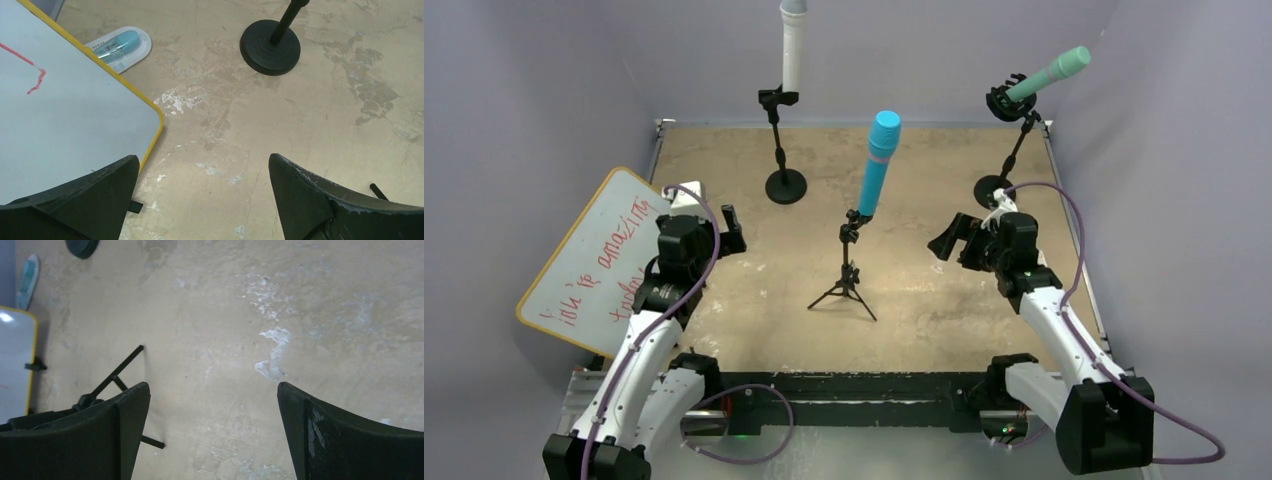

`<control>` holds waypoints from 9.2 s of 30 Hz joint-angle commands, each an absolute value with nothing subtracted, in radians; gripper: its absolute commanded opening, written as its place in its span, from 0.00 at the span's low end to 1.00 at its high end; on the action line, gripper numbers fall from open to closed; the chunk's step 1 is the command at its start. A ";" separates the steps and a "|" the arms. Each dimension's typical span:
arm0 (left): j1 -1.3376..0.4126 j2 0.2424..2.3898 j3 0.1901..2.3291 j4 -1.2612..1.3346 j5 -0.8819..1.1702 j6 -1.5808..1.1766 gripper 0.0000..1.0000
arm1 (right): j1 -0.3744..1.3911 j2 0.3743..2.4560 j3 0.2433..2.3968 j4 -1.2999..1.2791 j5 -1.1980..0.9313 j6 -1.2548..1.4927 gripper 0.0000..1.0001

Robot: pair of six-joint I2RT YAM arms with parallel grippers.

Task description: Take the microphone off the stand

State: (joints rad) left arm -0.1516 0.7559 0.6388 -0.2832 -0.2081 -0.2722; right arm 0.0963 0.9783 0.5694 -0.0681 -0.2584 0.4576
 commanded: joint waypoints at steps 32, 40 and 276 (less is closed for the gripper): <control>-0.390 0.659 0.387 -0.024 0.182 -0.680 0.83 | 0.333 0.910 0.282 0.341 -0.505 0.687 0.99; -0.628 0.695 0.337 0.146 0.059 -0.613 0.80 | 0.334 1.061 0.307 0.497 -0.612 0.730 0.99; -0.915 1.026 0.494 0.689 -0.072 -0.151 0.00 | 0.575 1.230 0.527 0.561 -0.500 0.459 0.22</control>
